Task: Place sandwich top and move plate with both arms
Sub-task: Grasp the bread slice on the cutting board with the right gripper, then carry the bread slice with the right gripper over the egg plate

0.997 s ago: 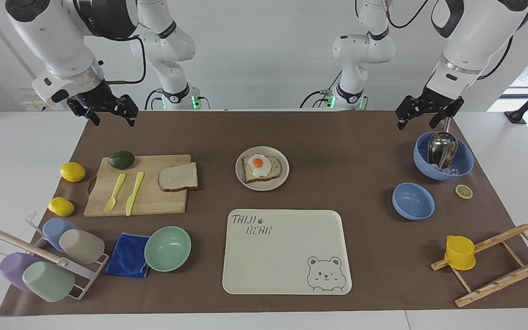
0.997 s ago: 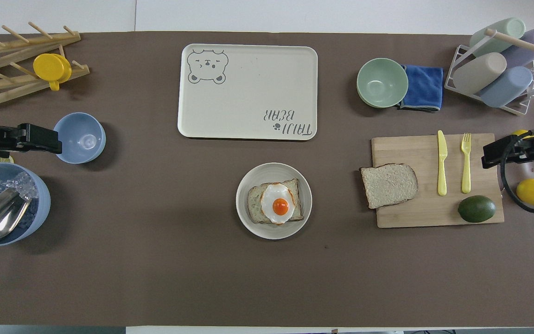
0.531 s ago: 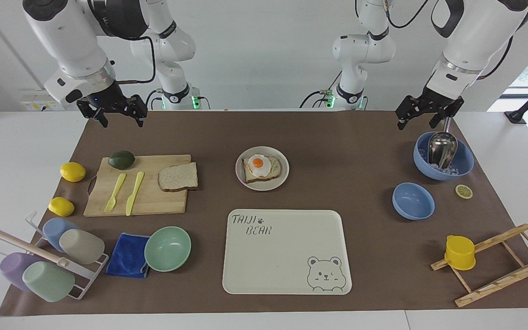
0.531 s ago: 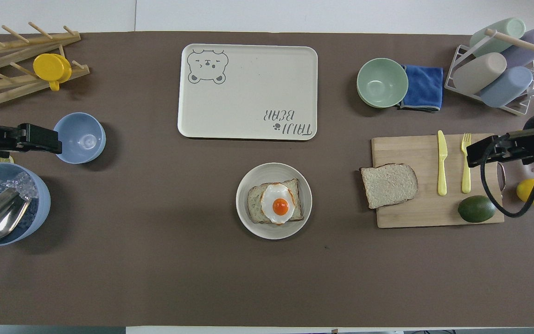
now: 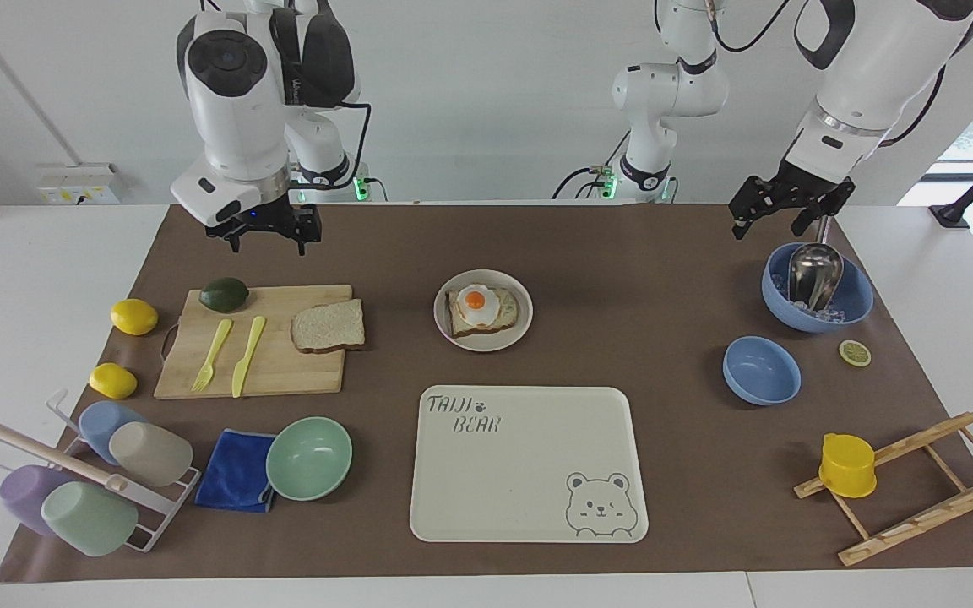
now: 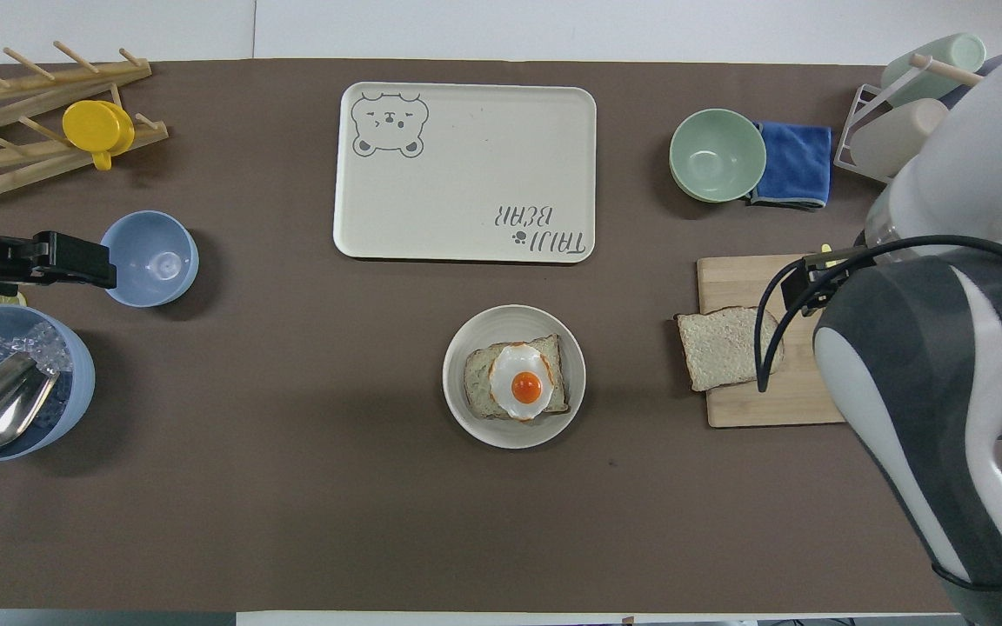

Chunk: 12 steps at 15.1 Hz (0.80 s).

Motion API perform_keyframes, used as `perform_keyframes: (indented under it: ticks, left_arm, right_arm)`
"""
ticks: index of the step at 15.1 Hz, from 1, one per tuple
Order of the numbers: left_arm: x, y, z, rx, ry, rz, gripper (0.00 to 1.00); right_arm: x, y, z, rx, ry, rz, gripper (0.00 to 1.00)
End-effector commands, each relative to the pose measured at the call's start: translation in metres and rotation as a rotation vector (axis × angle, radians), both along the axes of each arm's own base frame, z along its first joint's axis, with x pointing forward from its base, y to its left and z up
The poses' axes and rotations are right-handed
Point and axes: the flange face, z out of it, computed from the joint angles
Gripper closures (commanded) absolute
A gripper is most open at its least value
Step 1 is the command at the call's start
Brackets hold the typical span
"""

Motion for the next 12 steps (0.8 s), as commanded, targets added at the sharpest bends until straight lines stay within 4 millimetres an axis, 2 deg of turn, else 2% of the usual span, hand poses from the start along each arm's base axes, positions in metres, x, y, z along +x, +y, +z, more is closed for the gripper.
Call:
perform_keyframes:
  ticks: [1,4,5,6,10,12]
  left_arm:
    - [-0.003,0.002,0.004,0.02,-0.003,0.011,0.0]
    - [-0.003,0.002,0.004,0.02,-0.001,0.01,0.0]
    - [-0.003,0.002,0.004,0.02,-0.003,0.01,0.0]
    - [-0.003,0.002,0.004,0.02,-0.003,0.011,0.0]
    - [-0.004,0.001,0.004,0.02,-0.001,0.01,0.0]
    - [-0.003,0.003,0.004,0.02,-0.003,0.014,0.0]
  right_arm:
    - [0.004,0.029,-0.024,-0.065,-0.009,-0.031,0.0]
    - [0.001,0.06,-0.048,-0.105,-0.008,-0.064,0.0]
    - [0.0,0.076,-0.061,-0.123,-0.019,-0.069,0.0]
    - [-0.003,0.083,-0.077,-0.135,-0.036,-0.085,0.0]
    - [-0.02,0.099,-0.129,-0.144,-0.065,-0.156,0.0]
    - [-0.025,0.108,-0.162,-0.158,-0.053,-0.186,0.0]
